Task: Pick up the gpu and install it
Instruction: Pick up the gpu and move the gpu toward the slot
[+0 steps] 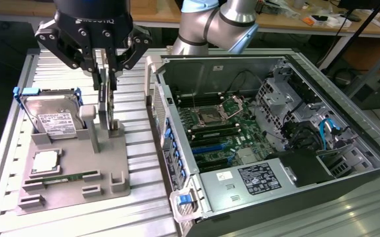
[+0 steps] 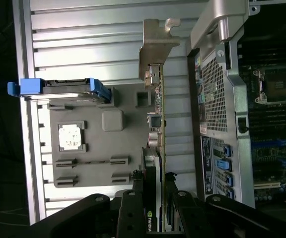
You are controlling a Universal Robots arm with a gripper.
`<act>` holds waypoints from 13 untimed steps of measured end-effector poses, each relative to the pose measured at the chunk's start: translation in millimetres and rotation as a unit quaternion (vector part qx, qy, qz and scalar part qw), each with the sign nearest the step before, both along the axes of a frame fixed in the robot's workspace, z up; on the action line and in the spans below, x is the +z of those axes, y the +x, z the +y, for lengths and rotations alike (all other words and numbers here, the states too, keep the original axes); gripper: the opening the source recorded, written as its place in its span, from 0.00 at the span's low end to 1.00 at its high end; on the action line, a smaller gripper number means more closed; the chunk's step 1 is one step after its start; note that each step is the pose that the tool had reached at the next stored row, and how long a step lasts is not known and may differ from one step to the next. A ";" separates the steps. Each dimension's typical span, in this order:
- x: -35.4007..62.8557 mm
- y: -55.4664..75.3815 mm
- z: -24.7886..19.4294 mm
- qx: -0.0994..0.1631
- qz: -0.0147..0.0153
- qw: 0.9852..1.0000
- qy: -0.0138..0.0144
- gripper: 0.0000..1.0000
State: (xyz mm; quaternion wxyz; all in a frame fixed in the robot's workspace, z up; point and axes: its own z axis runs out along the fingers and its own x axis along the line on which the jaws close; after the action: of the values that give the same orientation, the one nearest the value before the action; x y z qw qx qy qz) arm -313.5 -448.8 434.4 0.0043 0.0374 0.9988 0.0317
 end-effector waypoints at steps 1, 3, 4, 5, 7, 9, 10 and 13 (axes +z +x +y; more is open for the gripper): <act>1.5 0.0 0.0 0.000 0.000 1.000 0.000 0.27; 4.2 0.0 0.0 0.000 0.000 1.000 0.000 0.27; 4.6 0.0 0.0 0.000 0.000 1.000 0.000 0.27; 4.6 0.0 0.0 0.000 0.000 1.000 0.000 0.27; 4.7 0.2 0.0 0.000 0.000 1.000 0.000 0.27; 4.7 1.6 0.0 0.000 0.000 1.000 0.000 0.27; 4.6 2.3 0.0 0.000 0.000 1.000 0.000 0.27; 4.7 4.4 0.0 0.000 0.000 1.000 0.000 0.27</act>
State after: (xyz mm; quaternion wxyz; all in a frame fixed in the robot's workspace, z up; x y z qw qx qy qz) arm -309.1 -448.8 439.1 0.0043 0.0374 0.9988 0.0316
